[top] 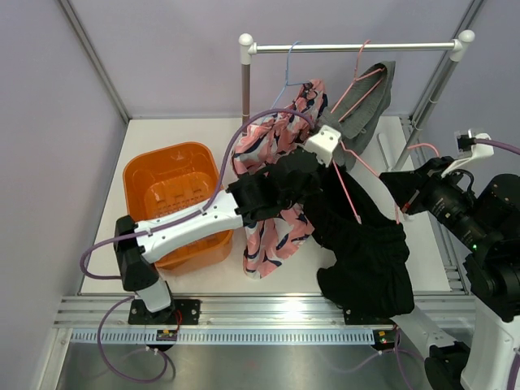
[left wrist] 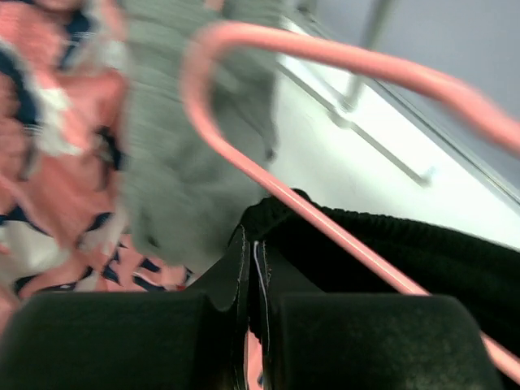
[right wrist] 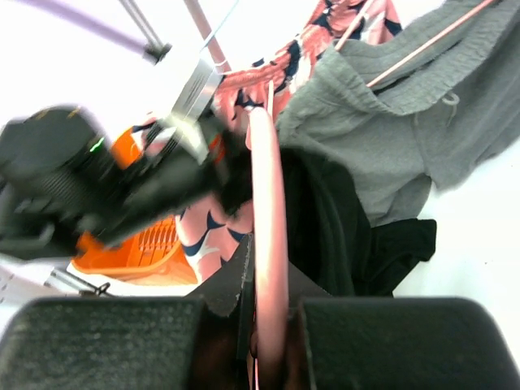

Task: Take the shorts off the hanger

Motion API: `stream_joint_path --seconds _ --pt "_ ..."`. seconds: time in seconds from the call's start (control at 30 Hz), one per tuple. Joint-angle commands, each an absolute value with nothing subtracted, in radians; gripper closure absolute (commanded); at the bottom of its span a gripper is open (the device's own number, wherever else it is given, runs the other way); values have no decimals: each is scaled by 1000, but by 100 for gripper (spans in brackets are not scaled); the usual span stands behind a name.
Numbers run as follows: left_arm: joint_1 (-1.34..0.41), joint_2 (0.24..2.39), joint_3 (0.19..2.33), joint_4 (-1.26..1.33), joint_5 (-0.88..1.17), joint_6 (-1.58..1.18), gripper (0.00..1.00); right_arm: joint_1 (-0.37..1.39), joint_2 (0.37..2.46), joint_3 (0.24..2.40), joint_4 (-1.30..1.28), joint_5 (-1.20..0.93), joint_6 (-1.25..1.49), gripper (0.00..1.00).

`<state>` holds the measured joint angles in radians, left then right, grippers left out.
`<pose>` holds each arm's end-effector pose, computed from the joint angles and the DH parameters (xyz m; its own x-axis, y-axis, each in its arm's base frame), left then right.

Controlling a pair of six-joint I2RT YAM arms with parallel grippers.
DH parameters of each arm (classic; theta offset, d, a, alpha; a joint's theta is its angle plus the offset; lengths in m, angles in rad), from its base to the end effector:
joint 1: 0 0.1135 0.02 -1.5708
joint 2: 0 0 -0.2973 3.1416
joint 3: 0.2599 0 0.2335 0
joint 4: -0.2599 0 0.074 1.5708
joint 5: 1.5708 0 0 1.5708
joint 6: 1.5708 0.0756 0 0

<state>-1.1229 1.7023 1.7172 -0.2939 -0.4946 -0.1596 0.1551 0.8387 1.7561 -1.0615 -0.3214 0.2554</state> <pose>0.2137 -0.3620 0.4329 -0.2124 0.1191 -0.9699 0.5692 0.8219 -0.0237 0.0507 0.0321 0.5294 -0.2523 0.2032 -0.9461 -0.4048 0.8659 0.2939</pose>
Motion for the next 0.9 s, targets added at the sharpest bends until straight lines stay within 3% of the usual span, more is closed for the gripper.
stream_joint_path --seconds 0.0,0.4,0.6,0.73,0.77,0.87 --pt "-1213 1588 1700 -216 -304 -69 100 158 838 1707 -947 -259 302 100" --pt "-1541 1424 1628 -402 -109 161 100 156 934 1701 -712 -74 345 100" --pt "-1560 1361 1710 -445 -352 196 100 156 957 1770 -684 -5 351 100" --pt "-1560 1377 1940 -420 -585 354 100 156 974 1839 -724 25 337 100" --pt "-1560 1390 2091 -407 -648 430 100 156 979 1854 -730 23 337 100" --pt "-1563 1391 2242 -228 -693 608 100 156 974 1862 -745 17 333 100"
